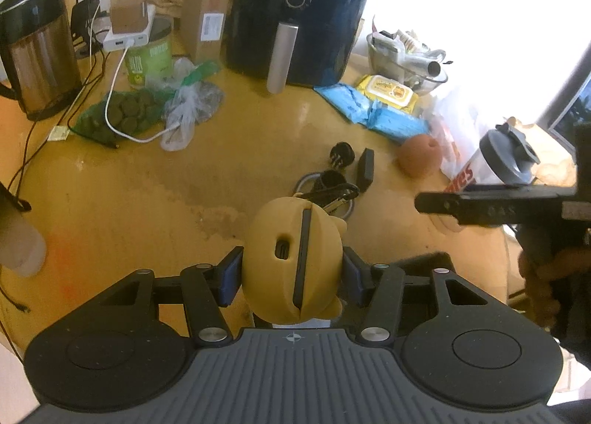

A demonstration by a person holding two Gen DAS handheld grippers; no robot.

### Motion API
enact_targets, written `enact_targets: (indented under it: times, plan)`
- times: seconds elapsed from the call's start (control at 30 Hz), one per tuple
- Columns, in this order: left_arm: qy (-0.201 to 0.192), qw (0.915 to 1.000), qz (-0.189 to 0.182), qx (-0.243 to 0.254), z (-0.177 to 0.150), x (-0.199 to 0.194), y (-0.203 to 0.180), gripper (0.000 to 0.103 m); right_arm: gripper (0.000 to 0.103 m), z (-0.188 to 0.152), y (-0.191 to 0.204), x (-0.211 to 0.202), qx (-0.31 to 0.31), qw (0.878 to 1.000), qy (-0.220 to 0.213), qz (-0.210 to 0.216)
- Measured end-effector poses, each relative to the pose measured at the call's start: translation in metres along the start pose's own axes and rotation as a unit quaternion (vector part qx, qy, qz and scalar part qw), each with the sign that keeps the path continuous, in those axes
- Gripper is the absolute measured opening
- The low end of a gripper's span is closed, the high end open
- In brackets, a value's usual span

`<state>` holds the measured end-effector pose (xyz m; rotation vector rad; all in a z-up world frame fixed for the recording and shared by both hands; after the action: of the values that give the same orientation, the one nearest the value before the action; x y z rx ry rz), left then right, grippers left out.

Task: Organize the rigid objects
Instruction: 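Reach the right gripper to the black cup and close on its rim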

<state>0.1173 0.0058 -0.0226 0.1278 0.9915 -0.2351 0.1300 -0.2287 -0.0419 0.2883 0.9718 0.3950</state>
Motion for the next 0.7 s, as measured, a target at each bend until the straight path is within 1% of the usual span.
enact_targets:
  times: [0.23,0.7]
  plan:
    - [0.007,1.0,-0.003,-0.005,-0.008,-0.003,0.001,0.054,0.103,0.005,0.004,0.015,-0.027,1.0,0.0,0.002]
    - [0.006,0.9995,0.001,-0.029,-0.014,-0.011,0.007,0.054,0.103,0.015,0.02,0.061,-0.084,0.996,0.025,0.017]
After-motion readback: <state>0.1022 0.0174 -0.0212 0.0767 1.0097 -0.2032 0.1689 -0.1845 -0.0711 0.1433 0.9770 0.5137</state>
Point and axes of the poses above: each gripper's, at about its wrist camera, not at the fingertips, and x roughly the way its jaws point, y to its left, z to its top, the point moved 1 cm from there along x, roughly the way its jaws point, and after that the axes turned 13 degrees about z, right-handed, at the moved point
